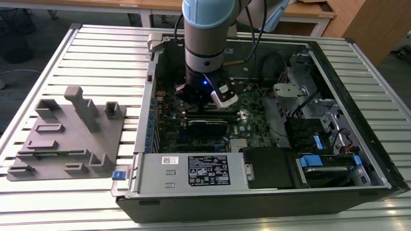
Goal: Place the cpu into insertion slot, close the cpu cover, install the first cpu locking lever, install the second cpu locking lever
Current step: 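Install the second cpu locking lever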
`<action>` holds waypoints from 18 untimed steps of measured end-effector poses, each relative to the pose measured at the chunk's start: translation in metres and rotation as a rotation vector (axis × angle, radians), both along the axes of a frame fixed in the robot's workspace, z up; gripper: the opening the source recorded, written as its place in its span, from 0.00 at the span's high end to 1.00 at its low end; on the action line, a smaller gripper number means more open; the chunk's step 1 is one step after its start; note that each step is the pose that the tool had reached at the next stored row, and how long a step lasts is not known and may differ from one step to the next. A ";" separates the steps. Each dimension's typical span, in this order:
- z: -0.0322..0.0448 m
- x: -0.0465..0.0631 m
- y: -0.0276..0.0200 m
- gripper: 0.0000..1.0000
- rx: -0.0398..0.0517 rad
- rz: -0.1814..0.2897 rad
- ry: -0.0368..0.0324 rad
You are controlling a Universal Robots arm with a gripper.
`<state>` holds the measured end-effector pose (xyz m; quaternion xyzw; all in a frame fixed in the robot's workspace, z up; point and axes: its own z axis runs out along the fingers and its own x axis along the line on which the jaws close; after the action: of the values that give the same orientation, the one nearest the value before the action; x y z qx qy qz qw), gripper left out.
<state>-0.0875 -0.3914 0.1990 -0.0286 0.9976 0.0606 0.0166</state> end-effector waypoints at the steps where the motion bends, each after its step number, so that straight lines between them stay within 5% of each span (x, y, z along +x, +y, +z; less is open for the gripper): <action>1: 0.0000 -0.001 -0.0001 0.89 0.0018 0.000 0.0001; 18: -0.0008 -0.006 -0.0002 0.89 0.0481 0.000 0.0000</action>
<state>-0.0930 -0.3916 0.1983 -0.0283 0.9959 0.0846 0.0173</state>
